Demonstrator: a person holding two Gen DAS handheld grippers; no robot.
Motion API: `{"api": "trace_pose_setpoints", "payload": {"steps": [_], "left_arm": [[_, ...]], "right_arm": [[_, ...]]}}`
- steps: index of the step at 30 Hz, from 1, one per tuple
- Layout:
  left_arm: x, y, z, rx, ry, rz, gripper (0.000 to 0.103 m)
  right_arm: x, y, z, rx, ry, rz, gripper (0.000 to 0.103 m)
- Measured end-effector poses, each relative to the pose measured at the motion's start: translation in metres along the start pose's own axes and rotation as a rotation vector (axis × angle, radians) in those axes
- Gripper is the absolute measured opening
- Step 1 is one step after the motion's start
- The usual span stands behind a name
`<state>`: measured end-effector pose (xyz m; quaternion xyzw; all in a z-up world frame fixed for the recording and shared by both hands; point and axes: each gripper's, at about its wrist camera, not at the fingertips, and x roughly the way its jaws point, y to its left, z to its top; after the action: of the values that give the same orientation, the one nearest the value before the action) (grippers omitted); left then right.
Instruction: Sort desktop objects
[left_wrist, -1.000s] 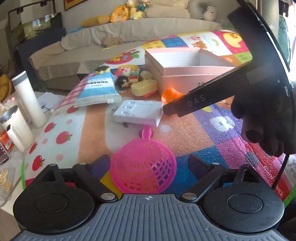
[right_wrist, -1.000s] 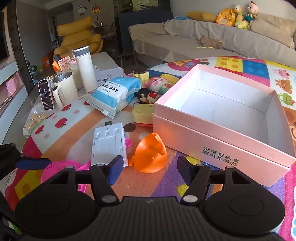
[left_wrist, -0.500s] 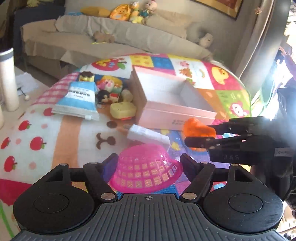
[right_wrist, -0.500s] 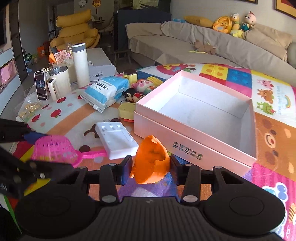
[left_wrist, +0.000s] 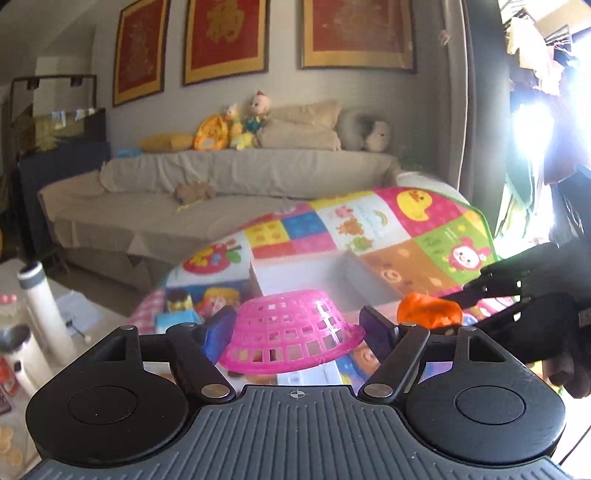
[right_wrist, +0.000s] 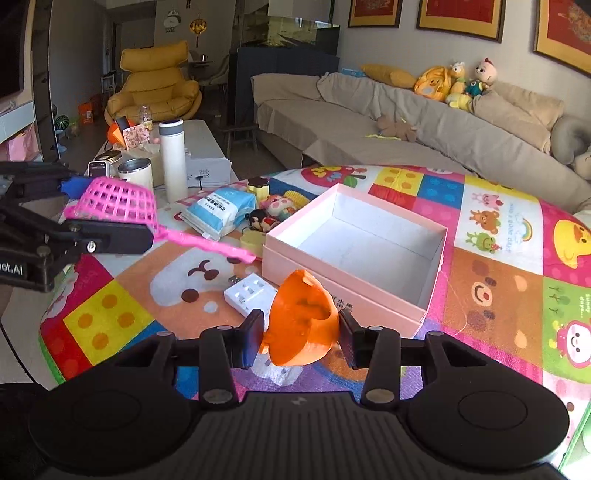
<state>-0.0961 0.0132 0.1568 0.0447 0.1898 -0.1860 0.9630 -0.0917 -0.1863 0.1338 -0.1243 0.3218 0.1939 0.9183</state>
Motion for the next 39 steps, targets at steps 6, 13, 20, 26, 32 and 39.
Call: {"api": "trace_pose_setpoints", "payload": {"steps": [6, 13, 20, 26, 32, 39], "left_arm": [[0.062, -0.017, 0.051, 0.057, -0.099, 0.050, 0.079], [0.182, -0.004, 0.069, -0.071, -0.015, 0.025, 0.083], [0.164, 0.030, 0.004, -0.109, 0.118, 0.017, 0.096], [0.114, 0.036, -0.063, -0.011, 0.164, 0.147, 0.098], [0.086, 0.068, -0.090, -0.052, 0.216, 0.263, 0.100], [0.077, 0.084, -0.096, -0.108, 0.227, 0.256, 0.101]], "right_arm": [[0.015, -0.027, 0.027, 0.022, -0.035, -0.064, 0.043], [0.085, -0.083, 0.061, 0.085, -0.098, -0.196, 0.046], [0.121, -0.095, 0.033, 0.123, -0.018, -0.160, 0.058], [0.105, -0.074, 0.008, 0.157, -0.019, -0.083, 0.064], [0.112, -0.019, -0.005, 0.113, 0.035, 0.082, 0.077], [0.159, 0.024, -0.007, 0.055, 0.080, 0.116, 0.084]]}}
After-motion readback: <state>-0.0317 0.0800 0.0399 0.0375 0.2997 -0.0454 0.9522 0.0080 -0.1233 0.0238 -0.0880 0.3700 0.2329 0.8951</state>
